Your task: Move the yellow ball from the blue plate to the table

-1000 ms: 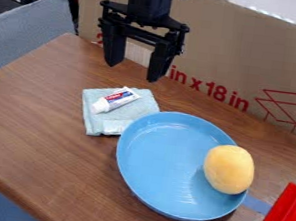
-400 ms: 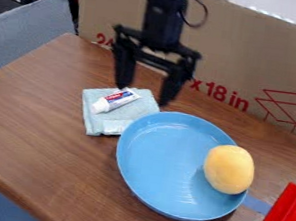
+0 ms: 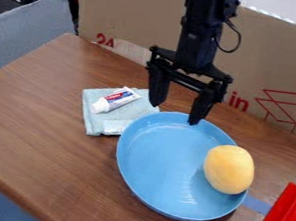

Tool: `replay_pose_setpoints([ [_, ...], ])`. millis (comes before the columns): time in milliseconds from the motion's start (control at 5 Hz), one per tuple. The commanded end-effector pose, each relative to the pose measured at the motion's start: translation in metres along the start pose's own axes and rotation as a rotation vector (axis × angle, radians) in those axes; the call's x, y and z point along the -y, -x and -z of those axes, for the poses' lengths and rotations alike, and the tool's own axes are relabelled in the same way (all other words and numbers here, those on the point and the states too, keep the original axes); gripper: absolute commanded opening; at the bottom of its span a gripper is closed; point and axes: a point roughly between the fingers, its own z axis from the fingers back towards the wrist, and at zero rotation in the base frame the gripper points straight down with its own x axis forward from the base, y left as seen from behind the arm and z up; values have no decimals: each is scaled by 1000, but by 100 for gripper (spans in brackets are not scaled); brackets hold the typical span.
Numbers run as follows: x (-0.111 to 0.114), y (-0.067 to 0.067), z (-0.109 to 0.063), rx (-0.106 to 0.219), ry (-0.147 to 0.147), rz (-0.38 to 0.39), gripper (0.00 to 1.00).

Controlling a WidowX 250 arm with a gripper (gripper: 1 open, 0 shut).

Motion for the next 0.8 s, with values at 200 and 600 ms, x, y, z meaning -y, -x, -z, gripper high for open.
replay_pose_setpoints([
  [200,25,-15,24,31,9,26,100],
  [600,51,-4,31,203,4,190,100],
])
